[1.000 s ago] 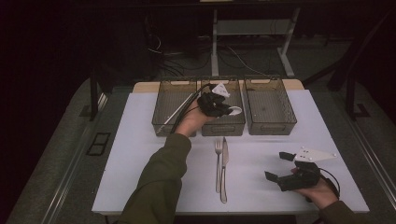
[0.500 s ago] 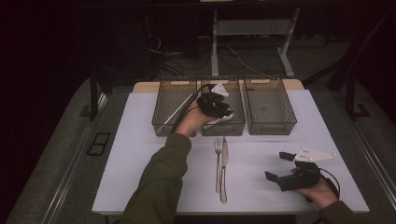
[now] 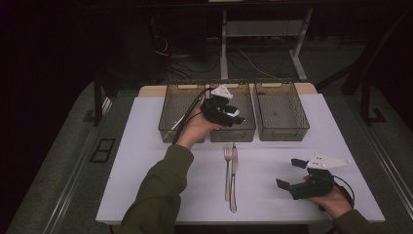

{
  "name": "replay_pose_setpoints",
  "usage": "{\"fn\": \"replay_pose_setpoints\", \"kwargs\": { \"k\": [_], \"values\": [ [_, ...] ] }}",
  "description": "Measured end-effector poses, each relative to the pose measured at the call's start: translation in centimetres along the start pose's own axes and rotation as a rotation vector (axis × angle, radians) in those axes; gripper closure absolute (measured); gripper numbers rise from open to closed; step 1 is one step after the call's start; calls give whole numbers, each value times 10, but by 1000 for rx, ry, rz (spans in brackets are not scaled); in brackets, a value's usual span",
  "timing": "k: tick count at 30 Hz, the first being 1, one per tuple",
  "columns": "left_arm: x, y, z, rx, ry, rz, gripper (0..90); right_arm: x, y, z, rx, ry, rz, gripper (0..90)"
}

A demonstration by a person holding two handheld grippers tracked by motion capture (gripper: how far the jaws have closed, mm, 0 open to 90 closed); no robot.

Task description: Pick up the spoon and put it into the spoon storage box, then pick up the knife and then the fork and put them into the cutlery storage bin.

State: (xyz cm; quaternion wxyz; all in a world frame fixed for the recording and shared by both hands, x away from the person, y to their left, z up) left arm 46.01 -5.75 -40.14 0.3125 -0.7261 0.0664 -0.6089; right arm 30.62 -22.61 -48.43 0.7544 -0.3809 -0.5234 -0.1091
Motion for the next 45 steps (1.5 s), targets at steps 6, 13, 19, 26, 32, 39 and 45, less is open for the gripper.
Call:
{"fn": "replay_pose_setpoints", "kwargs": {
  "k": [6,13,19,26,32,39,45],
  "values": [
    [-7,-17,-16,8,-30,-1,388,0,0,0,-3,-3,0,20],
    [-26,-27,-39,1,-9,22,340,0,0,-1,-3,-3,1,20],
    [-50,-30,-57,-12,-13,30,333,0,0,-1,-4,-3,1,20],
    [-78,-34,-70,-1,-4,50,352,-1,1,-2,-6,-4,5,20],
    [-91,-39,-79,10,4,51,410,0,0,-2,-7,-4,1,20],
    [-105,-45,-92,22,14,52,556,0,0,-1,-5,-5,0,20],
    [-117,-48,-103,-1,0,57,732,0,0,-2,-7,-3,2,20]
  ]
}}
Point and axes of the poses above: each handheld gripper's, and its own axes: y roughly forward along the jaws, x roughly out of its top, z roughly to its left, the point moved 10 cm from there along y, roughly forward along the jaws, and after that the axes turned 3 degrees about -z, right-handed, at the moved point
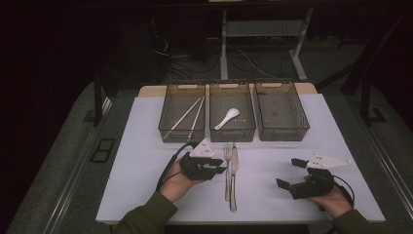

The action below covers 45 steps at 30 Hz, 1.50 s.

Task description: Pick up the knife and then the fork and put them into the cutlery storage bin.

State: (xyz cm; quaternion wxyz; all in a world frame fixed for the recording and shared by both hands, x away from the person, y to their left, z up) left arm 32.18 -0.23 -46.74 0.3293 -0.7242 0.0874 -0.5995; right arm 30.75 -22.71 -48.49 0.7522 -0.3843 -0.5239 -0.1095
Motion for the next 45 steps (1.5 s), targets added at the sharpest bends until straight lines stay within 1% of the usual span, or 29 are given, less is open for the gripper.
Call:
{"fn": "replay_pose_setpoints", "kwargs": {
  "k": [4,6,10,16,19,22,23,24,25,27,29,30,33,38,40,41,42,43,45],
  "values": [
    [-8,1,-10,-25,2,9,843,0,0,0,0,-1,-1,20],
    [-12,3,-14,-37,2,20,881,0,0,1,0,-1,-3,20],
    [-15,10,-20,-62,4,31,887,0,0,0,-1,-1,-2,20],
    [-17,25,-28,-76,13,36,887,0,0,1,-1,-4,1,20],
    [-16,31,-28,-61,33,45,887,0,0,1,-2,-4,0,20],
    [-16,38,-24,-42,27,48,887,0,0,1,-1,-3,3,20],
    [-16,41,-21,-34,41,58,887,0,0,1,-1,-3,4,20],
    [-17,43,-20,-28,38,60,887,0,0,1,1,-3,4,20],
    [-17,45,-18,-25,47,67,887,0,0,1,0,-4,3,20],
    [-18,49,-16,-17,48,70,887,0,0,1,0,-4,1,20],
    [-20,51,-14,-11,54,83,887,0,0,1,-1,-4,0,20],
    [-20,52,-14,-5,46,78,888,0,0,1,-1,-3,1,20],
    [-21,54,-13,6,49,89,888,0,0,1,1,-5,2,20],
    [-21,54,-12,8,55,91,889,0,0,1,0,-5,1,20],
    [-21,54,-12,12,61,98,890,0,0,1,0,-4,3,20],
    [-22,53,-12,12,74,113,891,0,0,1,0,-3,2,20],
    [-22,53,-12,12,75,116,891,0,0,1,-1,-4,0,20],
    [-22,54,-13,17,61,107,892,0,0,1,-1,-2,-1,20],
    [-22,54,-13,21,71,120,892,0,0,1,0,-2,0,20]
  ]
}}
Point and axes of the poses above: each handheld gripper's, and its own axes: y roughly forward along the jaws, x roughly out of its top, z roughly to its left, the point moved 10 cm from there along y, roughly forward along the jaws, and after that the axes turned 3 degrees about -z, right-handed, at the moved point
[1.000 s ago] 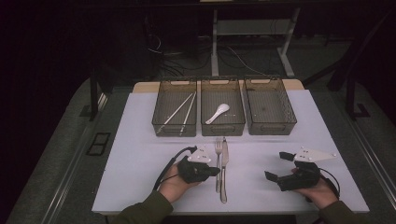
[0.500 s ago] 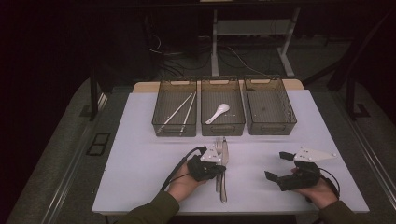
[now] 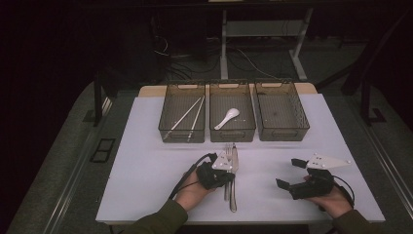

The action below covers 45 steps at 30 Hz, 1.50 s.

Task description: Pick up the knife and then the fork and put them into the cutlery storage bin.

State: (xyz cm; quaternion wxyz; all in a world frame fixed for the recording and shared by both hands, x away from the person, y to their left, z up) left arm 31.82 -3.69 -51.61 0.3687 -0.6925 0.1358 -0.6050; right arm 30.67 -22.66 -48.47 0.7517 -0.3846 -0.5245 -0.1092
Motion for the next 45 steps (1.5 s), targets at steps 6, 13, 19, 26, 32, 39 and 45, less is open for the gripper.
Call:
{"fn": "replay_pose_setpoints", "kwargs": {
  "k": [6,13,19,26,32,39,45],
  "values": [
    [-6,-2,0,5,15,39,892,0,0,0,-1,1,-2,20],
    [-12,-10,4,27,4,57,892,0,-1,-1,-2,1,-2,20],
    [-19,-19,8,40,-43,69,891,0,-1,-1,-1,1,-3,20],
    [-26,-27,18,61,-68,83,891,0,-1,-1,-1,1,-3,20],
    [-31,-33,29,88,-82,98,891,0,-1,-1,-1,1,-3,20],
    [-35,-42,45,125,-111,89,891,1,-1,-1,-1,2,-4,20],
    [-41,-49,62,170,-131,90,891,0,-1,-1,-1,2,-4,20]
  ]
}}
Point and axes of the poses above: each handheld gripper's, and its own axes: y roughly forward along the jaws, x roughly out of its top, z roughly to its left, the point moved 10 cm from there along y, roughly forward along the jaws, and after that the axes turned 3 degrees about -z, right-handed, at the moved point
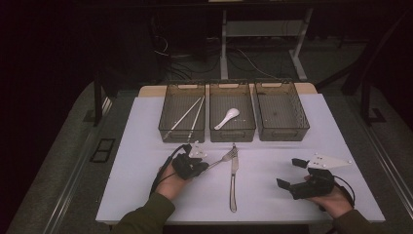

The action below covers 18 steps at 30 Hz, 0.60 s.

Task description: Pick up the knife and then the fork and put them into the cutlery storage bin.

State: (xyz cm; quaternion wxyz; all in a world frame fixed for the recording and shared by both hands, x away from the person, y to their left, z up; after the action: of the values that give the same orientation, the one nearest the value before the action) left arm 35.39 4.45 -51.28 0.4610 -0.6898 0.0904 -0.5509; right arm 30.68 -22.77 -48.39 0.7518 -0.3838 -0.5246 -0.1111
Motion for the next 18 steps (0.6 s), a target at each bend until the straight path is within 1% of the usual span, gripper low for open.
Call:
{"fn": "replay_pose_setpoints", "kwargs": {
  "k": [3,4,6,7,8,10,12,13,14,16,17,18],
  "values": [
    [1,-2,1,-19,-16,-23,890,0,0,0,1,-1,0,20],
    [4,-3,1,-25,-16,-38,890,0,0,0,1,-1,0,20],
    [10,-5,-1,-49,-29,-75,889,0,0,0,0,1,0,20],
    [13,-4,-2,-54,-41,-85,868,0,0,0,-1,0,1,20],
    [15,-3,-2,-64,-50,-90,810,0,1,0,-2,-1,2,20],
    [21,-1,-1,-81,-70,-120,782,0,1,0,-2,-3,5,20],
    [28,3,-2,-102,-105,-148,763,0,1,0,-3,-3,5,20],
    [30,6,-2,-109,-103,-153,760,0,1,0,-4,-3,3,20],
    [32,8,-3,-108,-110,-152,750,0,1,-1,-5,-4,3,20],
    [34,13,-4,-113,-109,-155,742,0,1,-1,-5,-3,4,20],
    [34,16,-4,-111,-98,-152,742,-1,1,-1,-4,-1,6,20],
    [34,18,-5,-107,-100,-145,742,-1,1,-1,-3,-2,6,20]
  ]
}}
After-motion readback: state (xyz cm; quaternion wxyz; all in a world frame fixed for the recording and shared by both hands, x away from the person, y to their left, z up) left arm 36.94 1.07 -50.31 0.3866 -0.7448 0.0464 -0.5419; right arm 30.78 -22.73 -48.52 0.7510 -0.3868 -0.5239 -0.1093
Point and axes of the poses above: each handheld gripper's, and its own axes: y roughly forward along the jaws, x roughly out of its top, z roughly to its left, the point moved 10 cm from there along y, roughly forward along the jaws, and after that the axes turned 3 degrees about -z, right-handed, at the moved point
